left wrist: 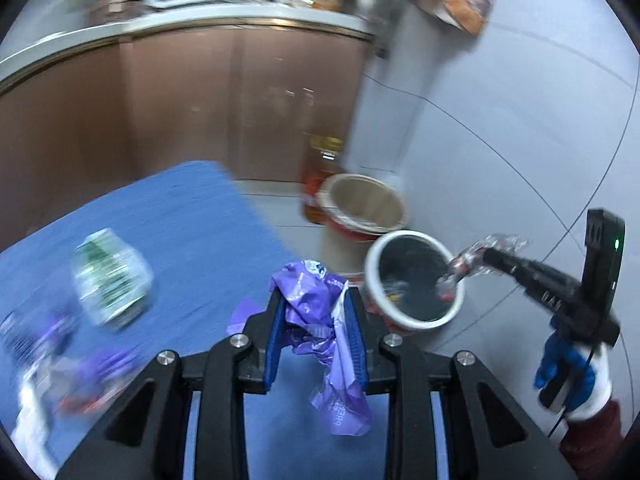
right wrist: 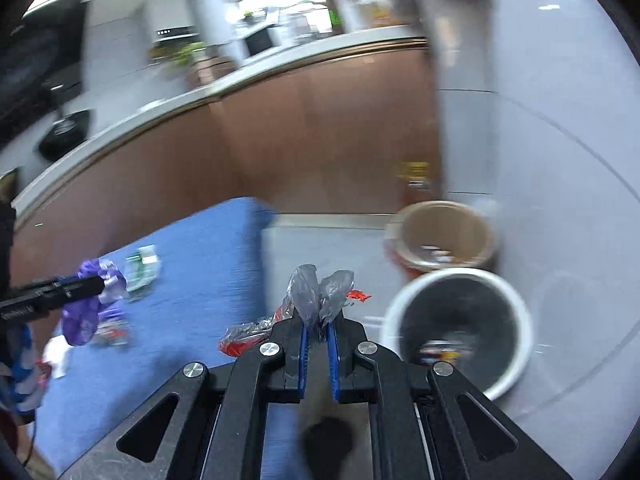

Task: Collect trash
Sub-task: 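Carry both wrappers to the white bin and open both tools over it, then move both tools back over the table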

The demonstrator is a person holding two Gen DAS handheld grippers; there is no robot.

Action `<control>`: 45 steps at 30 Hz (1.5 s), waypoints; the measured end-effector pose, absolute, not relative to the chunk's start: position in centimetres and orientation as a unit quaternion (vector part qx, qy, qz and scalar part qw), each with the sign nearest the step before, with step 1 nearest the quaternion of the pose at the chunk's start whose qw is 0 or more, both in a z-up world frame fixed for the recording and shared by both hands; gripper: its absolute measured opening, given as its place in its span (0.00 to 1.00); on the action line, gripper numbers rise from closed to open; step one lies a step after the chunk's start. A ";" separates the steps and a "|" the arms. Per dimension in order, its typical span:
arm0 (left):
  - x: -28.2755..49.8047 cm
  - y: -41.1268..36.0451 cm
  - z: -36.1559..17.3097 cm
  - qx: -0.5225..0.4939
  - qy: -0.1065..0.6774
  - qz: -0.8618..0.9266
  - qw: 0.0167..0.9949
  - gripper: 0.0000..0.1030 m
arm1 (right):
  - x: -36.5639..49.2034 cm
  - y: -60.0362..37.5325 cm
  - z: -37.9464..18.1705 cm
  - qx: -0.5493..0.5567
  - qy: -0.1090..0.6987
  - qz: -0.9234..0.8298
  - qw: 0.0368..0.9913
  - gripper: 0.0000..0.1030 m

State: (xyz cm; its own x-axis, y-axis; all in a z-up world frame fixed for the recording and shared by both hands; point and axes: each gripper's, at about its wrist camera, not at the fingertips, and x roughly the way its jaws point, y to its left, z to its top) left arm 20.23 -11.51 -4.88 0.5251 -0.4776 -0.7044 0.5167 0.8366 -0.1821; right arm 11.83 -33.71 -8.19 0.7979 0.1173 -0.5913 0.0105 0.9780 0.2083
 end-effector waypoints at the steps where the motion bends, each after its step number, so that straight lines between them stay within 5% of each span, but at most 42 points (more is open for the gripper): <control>1: 21.0 -13.8 -5.3 0.028 0.400 -0.295 0.867 0.26 | 12.0 -34.6 -8.6 0.098 0.319 0.011 0.943 0.08; 8: 27.6 -28.0 -8.7 0.030 0.439 -0.360 0.823 0.27 | 15.5 -40.4 -13.0 0.077 0.347 -0.093 0.930 0.08; 16: 31.0 -36.1 -13.1 0.029 0.471 -0.376 0.797 0.40 | 18.0 -45.4 -17.9 0.108 0.375 -0.137 0.910 0.10; 22: 32.6 -38.7 -15.3 0.007 0.487 -0.378 0.787 0.49 | 18.7 -47.3 -19.9 0.125 0.382 -0.148 0.904 0.25; 33: 30.8 -34.5 -12.3 -0.007 0.447 -0.357 0.820 0.49 | 17.8 -45.7 -17.9 0.131 0.365 -0.140 0.911 0.32; 45: 24.1 -22.2 -3.2 -0.017 0.359 -0.303 0.883 0.49 | 13.4 -37.5 -8.2 0.104 0.285 -0.066 0.950 0.38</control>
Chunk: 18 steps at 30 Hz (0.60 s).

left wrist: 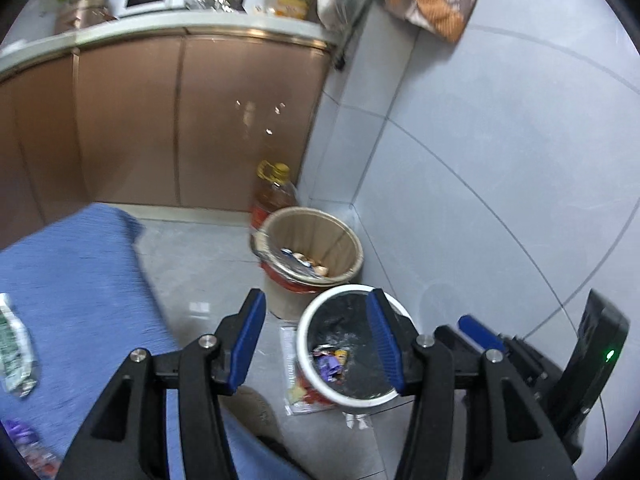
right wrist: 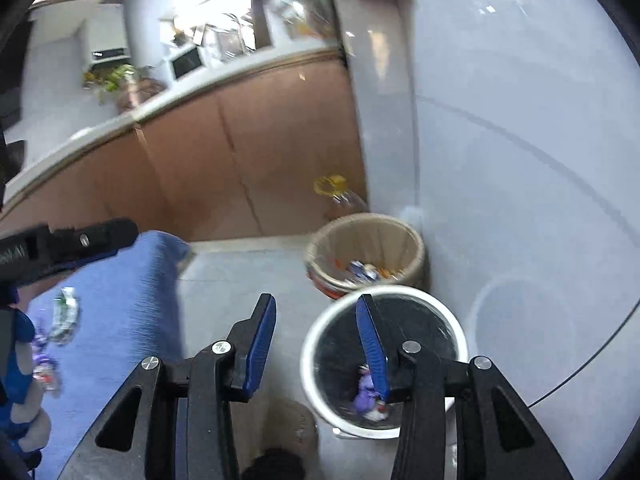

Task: Collect trash
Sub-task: 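Move both tools back over the table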

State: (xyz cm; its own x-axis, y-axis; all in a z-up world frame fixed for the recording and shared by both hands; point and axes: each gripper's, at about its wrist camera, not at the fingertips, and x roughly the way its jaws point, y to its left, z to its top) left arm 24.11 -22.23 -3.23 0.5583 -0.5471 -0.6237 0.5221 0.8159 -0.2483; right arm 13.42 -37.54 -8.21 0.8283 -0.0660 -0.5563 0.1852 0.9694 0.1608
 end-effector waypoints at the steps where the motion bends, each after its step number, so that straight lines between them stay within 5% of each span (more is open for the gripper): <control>1: 23.4 -20.7 -2.4 -0.019 0.353 -0.295 0.888 0.49 | 13.0 -36.6 -7.3 0.099 0.278 -0.057 0.954 0.39; 18: 13.7 0.3 1.9 -0.067 0.308 -0.160 0.935 0.56 | 7.5 -23.0 1.2 0.045 0.216 0.105 0.970 0.46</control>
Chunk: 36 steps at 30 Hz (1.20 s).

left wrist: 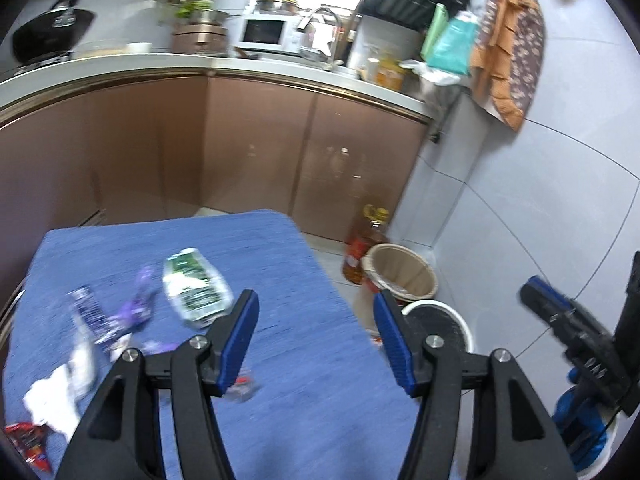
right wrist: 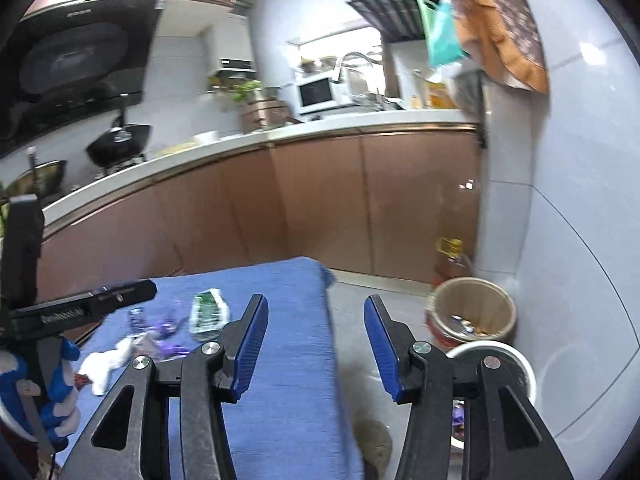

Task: Collect trash
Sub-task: 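Move both tools back over the table, then grasp the blue milk carton with the left tool while the right tool grasps a clear plastic wrapper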

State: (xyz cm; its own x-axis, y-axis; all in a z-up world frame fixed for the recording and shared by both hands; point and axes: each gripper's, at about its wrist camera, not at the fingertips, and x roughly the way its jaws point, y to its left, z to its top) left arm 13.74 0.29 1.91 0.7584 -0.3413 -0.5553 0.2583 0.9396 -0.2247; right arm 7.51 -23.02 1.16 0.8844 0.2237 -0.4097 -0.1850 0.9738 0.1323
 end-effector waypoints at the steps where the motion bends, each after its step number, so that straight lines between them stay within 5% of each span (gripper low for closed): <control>1: 13.1 1.5 1.9 -0.068 0.307 -0.150 0.937 0.56 | 7.2 -22.4 1.5 0.042 0.213 0.114 0.969 0.46; 15: 8.2 14.7 2.2 -0.110 0.304 -0.055 0.945 0.56 | 5.3 -16.3 3.9 0.017 0.200 0.208 0.957 0.51; 36: 20.1 20.4 -7.6 -0.214 0.438 0.030 0.872 0.63 | 14.6 -11.9 -4.9 0.017 0.311 0.298 0.902 0.54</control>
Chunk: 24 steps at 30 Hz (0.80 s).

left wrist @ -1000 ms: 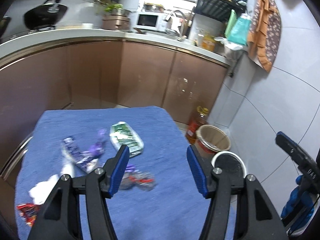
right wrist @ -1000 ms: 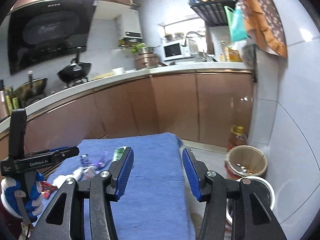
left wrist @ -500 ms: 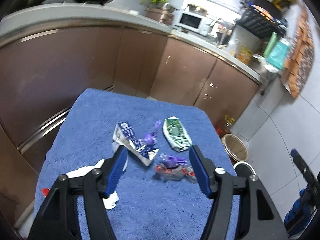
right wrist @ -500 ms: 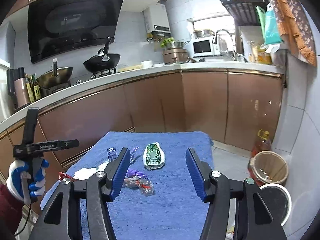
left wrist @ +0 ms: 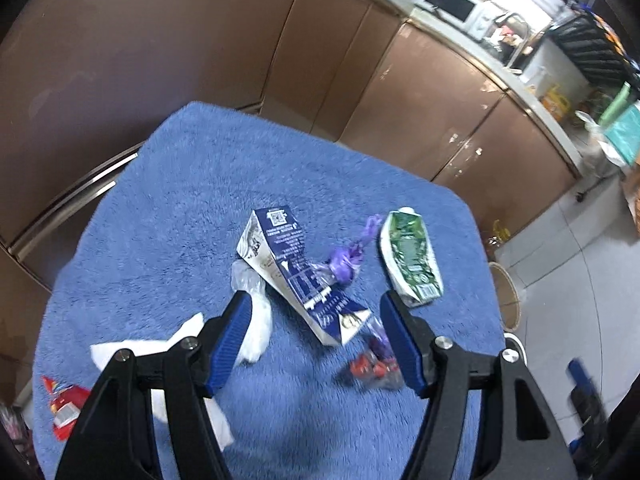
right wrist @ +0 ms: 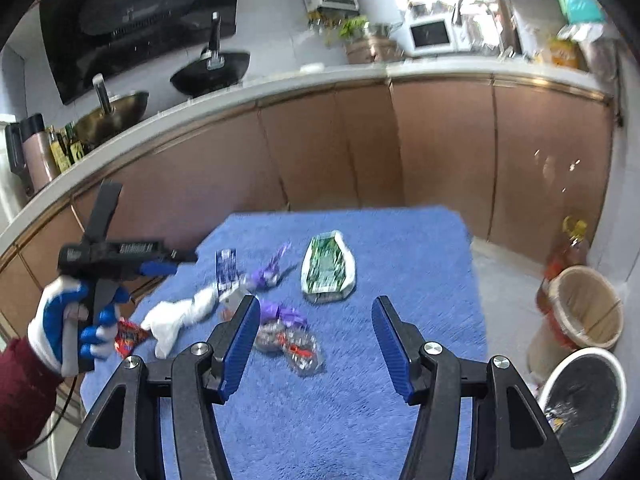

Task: Collect trash
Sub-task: 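Grasp the blue milk carton with the left tool while the right tool grasps a clear plastic wrapper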

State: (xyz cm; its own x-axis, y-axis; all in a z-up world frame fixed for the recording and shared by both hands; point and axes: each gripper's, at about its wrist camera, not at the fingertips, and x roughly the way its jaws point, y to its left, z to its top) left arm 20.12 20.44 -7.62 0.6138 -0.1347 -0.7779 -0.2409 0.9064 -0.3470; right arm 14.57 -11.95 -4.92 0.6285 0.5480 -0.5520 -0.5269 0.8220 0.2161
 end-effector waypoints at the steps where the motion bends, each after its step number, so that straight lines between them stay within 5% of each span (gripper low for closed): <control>1: 20.8 20.4 -8.0 -0.216 0.444 0.033 0.869 0.63 | 15.0 -11.7 -5.6 0.018 0.320 0.305 0.897 0.54; 19: 28.2 21.0 -13.4 -0.228 0.524 0.096 0.815 0.61 | 20.5 -5.5 -14.2 -0.044 0.410 0.391 0.823 0.54; 24: 28.6 21.6 -14.0 -0.239 0.529 0.105 0.808 0.42 | 21.1 -4.7 -15.1 -0.046 0.415 0.397 0.818 0.54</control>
State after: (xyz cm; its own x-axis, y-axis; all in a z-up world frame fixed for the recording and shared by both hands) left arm 28.60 21.57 -14.02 0.4186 -0.0834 -0.9043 -0.4228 0.8634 -0.2753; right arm 21.07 -4.69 -15.08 0.3413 0.6107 -0.7145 -0.6869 0.6810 0.2539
